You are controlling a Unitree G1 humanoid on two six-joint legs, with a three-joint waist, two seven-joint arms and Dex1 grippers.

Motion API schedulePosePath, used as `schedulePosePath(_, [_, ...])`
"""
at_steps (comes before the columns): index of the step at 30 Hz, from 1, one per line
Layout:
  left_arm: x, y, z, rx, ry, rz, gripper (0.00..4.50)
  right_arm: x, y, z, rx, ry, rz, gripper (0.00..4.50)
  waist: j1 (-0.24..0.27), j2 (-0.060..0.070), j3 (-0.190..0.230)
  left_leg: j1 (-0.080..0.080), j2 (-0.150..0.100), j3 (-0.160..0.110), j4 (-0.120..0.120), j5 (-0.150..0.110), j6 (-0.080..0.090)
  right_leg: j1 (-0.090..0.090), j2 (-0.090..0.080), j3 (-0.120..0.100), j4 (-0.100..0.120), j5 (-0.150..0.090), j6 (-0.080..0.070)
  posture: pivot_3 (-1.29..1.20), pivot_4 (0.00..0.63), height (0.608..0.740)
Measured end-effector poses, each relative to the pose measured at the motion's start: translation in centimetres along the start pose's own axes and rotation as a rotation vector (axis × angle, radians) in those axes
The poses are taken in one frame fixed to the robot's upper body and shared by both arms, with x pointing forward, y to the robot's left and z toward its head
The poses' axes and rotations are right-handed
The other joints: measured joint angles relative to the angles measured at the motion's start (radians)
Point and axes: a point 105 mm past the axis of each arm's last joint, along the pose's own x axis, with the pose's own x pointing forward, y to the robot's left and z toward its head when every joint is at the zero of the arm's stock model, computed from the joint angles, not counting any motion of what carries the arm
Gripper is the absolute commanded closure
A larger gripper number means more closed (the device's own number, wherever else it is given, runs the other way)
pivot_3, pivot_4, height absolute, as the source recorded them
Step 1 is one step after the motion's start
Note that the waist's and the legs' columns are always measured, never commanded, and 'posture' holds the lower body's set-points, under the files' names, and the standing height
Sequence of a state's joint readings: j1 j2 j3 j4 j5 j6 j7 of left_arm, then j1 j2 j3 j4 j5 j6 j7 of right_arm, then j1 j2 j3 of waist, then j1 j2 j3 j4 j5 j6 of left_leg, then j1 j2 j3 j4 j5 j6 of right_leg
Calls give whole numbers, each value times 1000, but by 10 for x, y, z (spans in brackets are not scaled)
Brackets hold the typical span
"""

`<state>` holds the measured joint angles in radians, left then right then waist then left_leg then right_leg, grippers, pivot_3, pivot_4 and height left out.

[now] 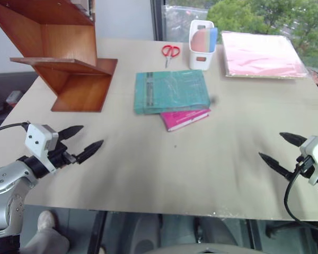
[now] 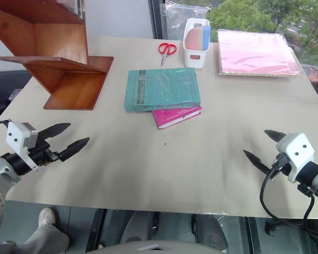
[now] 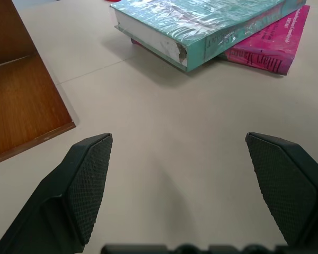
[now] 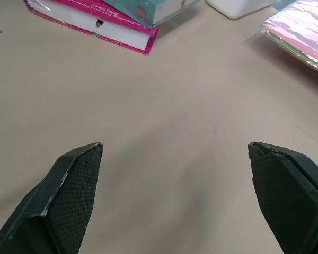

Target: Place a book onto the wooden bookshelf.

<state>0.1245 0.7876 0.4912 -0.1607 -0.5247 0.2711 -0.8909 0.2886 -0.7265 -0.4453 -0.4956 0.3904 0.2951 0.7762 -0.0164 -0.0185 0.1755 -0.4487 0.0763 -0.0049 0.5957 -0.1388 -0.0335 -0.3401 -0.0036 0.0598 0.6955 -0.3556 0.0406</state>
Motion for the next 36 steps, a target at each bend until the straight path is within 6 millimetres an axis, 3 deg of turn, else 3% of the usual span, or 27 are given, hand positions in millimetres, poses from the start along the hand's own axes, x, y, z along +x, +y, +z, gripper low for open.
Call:
schedulePosePath(3, [2,-2,2,-11,-14,-8,135,4,-2,2,-9,-9,-6,0,0,0,0,0,0,0,0,0,0,0,0,0,0,0,0,0,150,740])
schedulePosePath(5, [13,-12,9,-23,-50,-57,135,17,-7,8,-19,-45,-30,0,-1,0,0,0,0,0,1,0,0,0,0,0,0,0,0,0,150,740])
schedulePosePath(9, [17,-21,15,-32,-74,-100,0,27,-2,5,19,-49,-20,1069,1,0,0,0,0,0,1,0,0,0,0,1,0,0,0,0,150,740])
schedulePosePath(13, [26,-28,27,-26,-112,-144,0,48,-15,8,2,-51,-100,3060,-1,0,0,0,0,1,1,0,0,-1,0,1,1,0,0,0,150,740])
schedulePosePath(17, [36,-45,39,-5,-149,-231,0,82,-19,23,-2,-81,-126,3060,-6,0,0,0,0,2,1,0,0,-2,2,3,2,0,0,0,150,740])
schedulePosePath(19, [43,-55,44,-5,-162,-282,0,111,-20,36,37,-103,-104,3510,-14,1,1,0,1,2,1,0,0,-3,2,3,2,0,0,0,150,740])
schedulePosePath(21, [50,-67,55,14,-196,-343,0,144,-21,47,56,-93,-67,4329,-18,0,1,-1,0,2,1,0,0,-3,2,3,2,1,0,0,150,740])
schedulePosePath(24, [55,-76,59,-3,-217,-384,0,183,-31,49,40,-36,-96,4441,-20,0,1,-2,0,2,0,0,0,-4,1,3,2,1,0,0,150,740])
schedulePosePath(28, [56,-84,56,-23,-213,-410,0,209,-29,36,41,22,-96,4441,-17,0,1,-4,0,2,-1,0,0,-5,1,3,0,0,0,0,150,740])
schedulePosePath(33, [56,-86,56,-26,-213,-407,0,223,-10,31,33,20,-14,4441,-19,1,1,-4,0,2,-1,0,0,-5,1,3,1,0,0,0,150,740])
schedulePosePath(36, [55,-85,53,-40,-207,-385,0,219,1,42,10,-39,54,4441,-18,1,1,-3,0,2,0,0,0,-5,1,3,2,0,0,0,150,740])
